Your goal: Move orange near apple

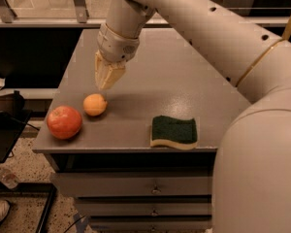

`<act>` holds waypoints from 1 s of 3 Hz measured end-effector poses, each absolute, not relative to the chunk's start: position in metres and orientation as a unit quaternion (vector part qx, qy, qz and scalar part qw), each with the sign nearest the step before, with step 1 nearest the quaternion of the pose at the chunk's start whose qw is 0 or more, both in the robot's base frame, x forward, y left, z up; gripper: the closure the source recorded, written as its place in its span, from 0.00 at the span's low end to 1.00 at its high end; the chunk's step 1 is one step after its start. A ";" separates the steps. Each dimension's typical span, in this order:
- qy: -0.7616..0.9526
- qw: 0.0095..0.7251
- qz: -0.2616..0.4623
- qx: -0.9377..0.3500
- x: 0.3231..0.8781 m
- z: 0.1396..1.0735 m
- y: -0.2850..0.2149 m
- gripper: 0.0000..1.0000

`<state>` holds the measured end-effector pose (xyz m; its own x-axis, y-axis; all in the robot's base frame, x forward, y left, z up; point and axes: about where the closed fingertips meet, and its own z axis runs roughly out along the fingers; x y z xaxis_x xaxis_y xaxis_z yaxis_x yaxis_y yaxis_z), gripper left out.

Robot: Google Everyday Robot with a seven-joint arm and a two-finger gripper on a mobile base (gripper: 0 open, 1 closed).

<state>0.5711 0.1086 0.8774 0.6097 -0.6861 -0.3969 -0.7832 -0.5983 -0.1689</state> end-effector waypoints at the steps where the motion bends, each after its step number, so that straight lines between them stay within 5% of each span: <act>1: 0.416 0.168 0.147 -0.881 0.572 0.876 0.111 0.13; 2: 0.416 0.171 0.146 -0.881 0.574 0.875 0.114 0.00; 3: 0.416 0.171 0.146 -0.881 0.574 0.875 0.114 0.00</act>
Offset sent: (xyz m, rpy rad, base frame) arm 0.0013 0.0026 -0.0010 0.0047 -0.0031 -0.0010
